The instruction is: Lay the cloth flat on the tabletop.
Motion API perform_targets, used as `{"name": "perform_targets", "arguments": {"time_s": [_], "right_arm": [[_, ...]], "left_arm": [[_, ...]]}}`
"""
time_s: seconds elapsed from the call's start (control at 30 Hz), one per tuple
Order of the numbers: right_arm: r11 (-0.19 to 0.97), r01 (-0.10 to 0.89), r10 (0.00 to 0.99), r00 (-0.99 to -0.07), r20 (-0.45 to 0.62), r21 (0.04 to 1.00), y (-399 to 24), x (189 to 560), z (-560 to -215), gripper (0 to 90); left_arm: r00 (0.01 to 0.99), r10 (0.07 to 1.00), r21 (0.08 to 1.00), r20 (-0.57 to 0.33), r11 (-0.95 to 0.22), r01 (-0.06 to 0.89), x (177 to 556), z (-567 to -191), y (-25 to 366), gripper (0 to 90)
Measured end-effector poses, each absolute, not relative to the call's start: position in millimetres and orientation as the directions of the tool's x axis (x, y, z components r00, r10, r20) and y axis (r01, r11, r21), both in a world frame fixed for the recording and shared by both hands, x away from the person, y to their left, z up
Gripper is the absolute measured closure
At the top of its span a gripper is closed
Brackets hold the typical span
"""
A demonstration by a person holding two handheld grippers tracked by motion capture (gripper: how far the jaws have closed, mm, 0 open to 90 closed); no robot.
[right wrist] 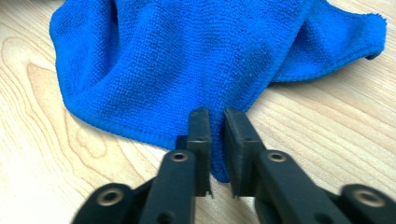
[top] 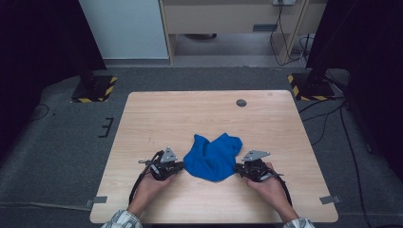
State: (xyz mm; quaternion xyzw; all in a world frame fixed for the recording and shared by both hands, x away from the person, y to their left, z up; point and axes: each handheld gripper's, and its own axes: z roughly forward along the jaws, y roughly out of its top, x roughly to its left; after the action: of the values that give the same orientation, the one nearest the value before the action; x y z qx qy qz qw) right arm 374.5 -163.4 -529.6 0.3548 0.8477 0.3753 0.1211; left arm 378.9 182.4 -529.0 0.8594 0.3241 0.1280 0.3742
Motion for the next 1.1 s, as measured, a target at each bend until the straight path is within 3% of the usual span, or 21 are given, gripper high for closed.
{"name": "perform_targets", "arguments": {"time_s": [0.33,0.83,1.1], "right_arm": [[0.472,0.489,0.676,-0.735,0.055,0.733,-162.3,370.6,-524.5,85.3],[0.409,0.413,0.685,-0.728,0.026,0.814,-177.5,365.6,-494.1,85.8],[0.362,0.383,0.698,-0.715,0.025,0.85,-184.0,366.4,-474.3,85.8]], "left_arm": [[0.762,0.647,0.731,-0.02,-0.51,0.452,377.5,-525.8,182.9,86.7],[0.744,0.666,0.829,-0.047,-0.39,0.402,375.4,-494.5,199.1,87.3],[0.731,0.681,0.858,-0.043,-0.349,0.376,375.6,-474.7,185.0,87.5]]}}
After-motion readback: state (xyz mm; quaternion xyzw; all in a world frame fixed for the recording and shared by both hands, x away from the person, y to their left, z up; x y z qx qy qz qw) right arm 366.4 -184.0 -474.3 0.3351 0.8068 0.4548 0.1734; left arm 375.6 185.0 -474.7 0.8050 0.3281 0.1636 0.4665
